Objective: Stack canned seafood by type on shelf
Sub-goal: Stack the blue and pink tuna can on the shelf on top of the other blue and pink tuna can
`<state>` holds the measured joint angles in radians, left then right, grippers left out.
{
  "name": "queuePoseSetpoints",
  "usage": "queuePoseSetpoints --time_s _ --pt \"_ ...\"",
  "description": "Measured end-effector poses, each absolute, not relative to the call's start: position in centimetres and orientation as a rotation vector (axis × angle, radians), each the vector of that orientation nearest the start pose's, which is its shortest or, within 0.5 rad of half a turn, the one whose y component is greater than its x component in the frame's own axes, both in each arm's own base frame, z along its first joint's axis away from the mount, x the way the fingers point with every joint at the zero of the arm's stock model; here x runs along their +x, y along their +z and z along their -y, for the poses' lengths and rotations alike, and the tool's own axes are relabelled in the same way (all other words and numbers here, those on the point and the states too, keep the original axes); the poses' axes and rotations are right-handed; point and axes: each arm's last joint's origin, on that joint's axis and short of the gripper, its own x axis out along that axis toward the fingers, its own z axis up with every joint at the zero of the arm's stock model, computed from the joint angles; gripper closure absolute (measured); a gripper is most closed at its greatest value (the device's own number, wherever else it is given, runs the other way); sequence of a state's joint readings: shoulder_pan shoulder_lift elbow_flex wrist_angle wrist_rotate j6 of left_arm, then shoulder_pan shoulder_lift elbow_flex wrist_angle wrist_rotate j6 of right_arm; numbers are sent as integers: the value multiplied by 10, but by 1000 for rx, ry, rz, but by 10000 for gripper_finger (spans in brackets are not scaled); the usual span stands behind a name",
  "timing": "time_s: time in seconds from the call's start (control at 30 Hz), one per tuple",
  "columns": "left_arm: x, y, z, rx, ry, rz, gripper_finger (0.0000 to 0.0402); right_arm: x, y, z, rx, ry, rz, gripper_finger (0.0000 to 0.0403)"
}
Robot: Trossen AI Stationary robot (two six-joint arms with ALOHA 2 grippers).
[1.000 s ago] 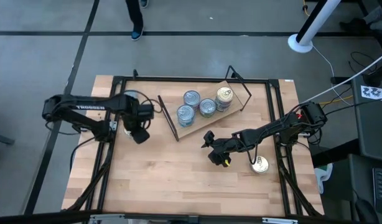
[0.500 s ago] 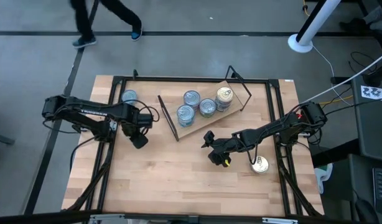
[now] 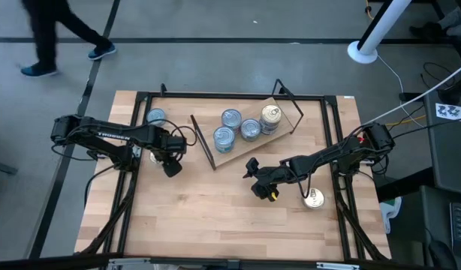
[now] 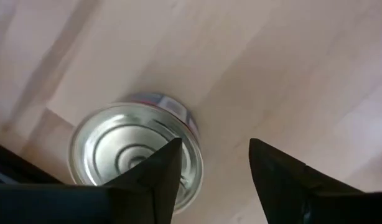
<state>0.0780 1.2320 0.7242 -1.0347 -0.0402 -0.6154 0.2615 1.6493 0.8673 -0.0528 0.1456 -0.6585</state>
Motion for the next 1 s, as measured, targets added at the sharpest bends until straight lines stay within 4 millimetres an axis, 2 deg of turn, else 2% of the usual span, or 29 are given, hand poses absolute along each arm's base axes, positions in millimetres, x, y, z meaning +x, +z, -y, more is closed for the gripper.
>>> queuePoseSetpoints --time_s 0.2,0.7,1.0 --pt "178 189 -16 -495 587 -1453 222 312 165 -79 -788 377 -759 109" --pt "178 189 0 -401 588 -1442 222 312 165 -79 -786 377 -759 109" --pt "173 189 1 -398 671 -1463 222 312 165 -79 -786 377 -759 109"
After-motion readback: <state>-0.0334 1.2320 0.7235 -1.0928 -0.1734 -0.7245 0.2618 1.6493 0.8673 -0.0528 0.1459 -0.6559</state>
